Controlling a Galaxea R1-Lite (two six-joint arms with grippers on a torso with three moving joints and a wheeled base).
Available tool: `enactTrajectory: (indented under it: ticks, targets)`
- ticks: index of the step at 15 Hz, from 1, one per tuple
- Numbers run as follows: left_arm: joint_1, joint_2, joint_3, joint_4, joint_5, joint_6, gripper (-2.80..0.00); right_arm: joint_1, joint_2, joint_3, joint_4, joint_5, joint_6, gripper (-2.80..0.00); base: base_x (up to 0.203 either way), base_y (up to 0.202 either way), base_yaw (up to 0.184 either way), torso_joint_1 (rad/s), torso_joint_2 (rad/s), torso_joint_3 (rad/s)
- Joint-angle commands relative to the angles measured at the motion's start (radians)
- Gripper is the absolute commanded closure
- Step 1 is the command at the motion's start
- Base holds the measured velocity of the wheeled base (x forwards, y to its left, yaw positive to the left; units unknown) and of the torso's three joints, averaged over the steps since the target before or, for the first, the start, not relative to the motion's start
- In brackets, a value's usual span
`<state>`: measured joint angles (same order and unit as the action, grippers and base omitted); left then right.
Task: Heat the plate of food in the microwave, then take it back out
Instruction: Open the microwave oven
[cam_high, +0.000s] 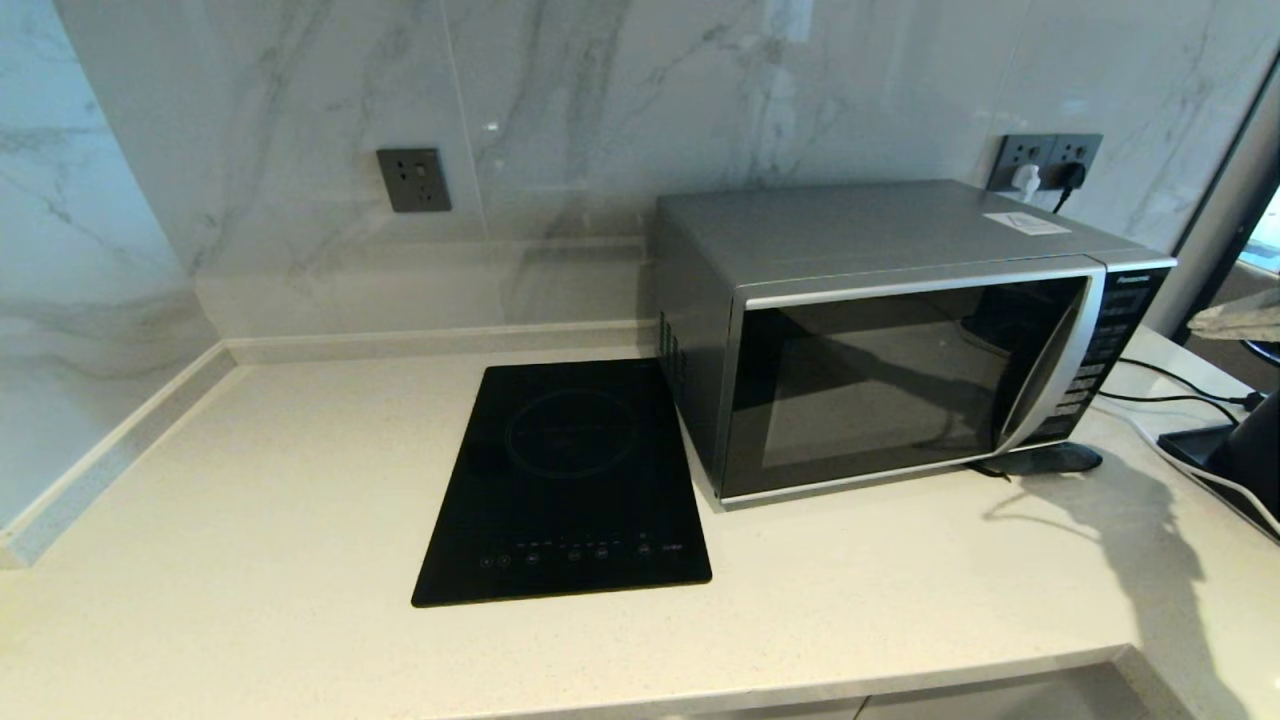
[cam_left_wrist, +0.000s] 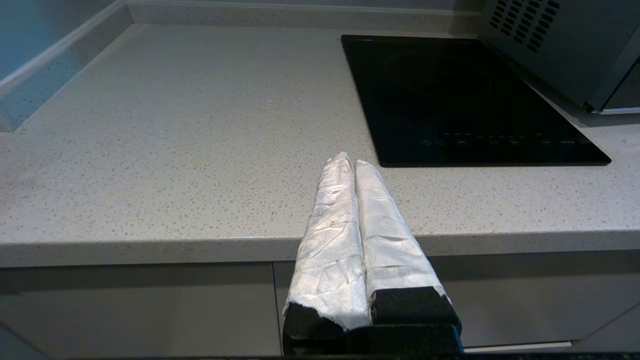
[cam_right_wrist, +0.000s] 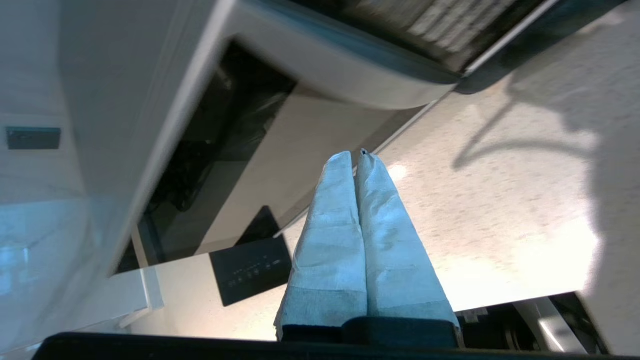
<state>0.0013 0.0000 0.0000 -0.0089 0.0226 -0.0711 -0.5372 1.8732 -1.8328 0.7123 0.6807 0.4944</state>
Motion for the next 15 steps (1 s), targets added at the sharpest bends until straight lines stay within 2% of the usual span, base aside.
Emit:
enactTrajectory:
  ticks: [1,4,6,8,12,15]
  targets:
    - [0.000,0.002,0.000,0.000,0.000,-0.001,0.00,-0.057,0.117,0.001,0.004,0.055,-0.051,0.00,0.000,0.000,0.000,0.000,0.00,0.000]
    - [0.000,0.002,0.000,0.000,0.000,-0.001,0.00,-0.076,0.172,0.052,0.000,0.071,-0.163,0.00,0.000,0.000,0.000,0.000,0.00,0.000]
    - [0.000,0.002,0.000,0.000,0.000,-0.001,0.00,-0.076,0.176,0.126,-0.061,0.070,-0.192,0.00,0.000,0.000,0.000,0.000,0.00,0.000]
    - [0.000,0.002,0.000,0.000,0.000,-0.001,0.00,-0.076,0.167,0.258,-0.215,0.056,-0.206,0.00,0.000,0.000,0.000,0.000,0.00,0.000]
    - [0.000,0.002,0.000,0.000,0.000,-0.001,0.00,-0.071,0.173,0.517,-0.632,-0.014,-0.208,0.00,0.000,0.000,0.000,0.000,0.00,0.000]
    - [0.000,0.002,0.000,0.000,0.000,-0.001,0.00,-0.064,0.228,0.523,-0.697,-0.021,-0.187,0.00,0.000,0.000,0.000,0.000,0.00,0.000]
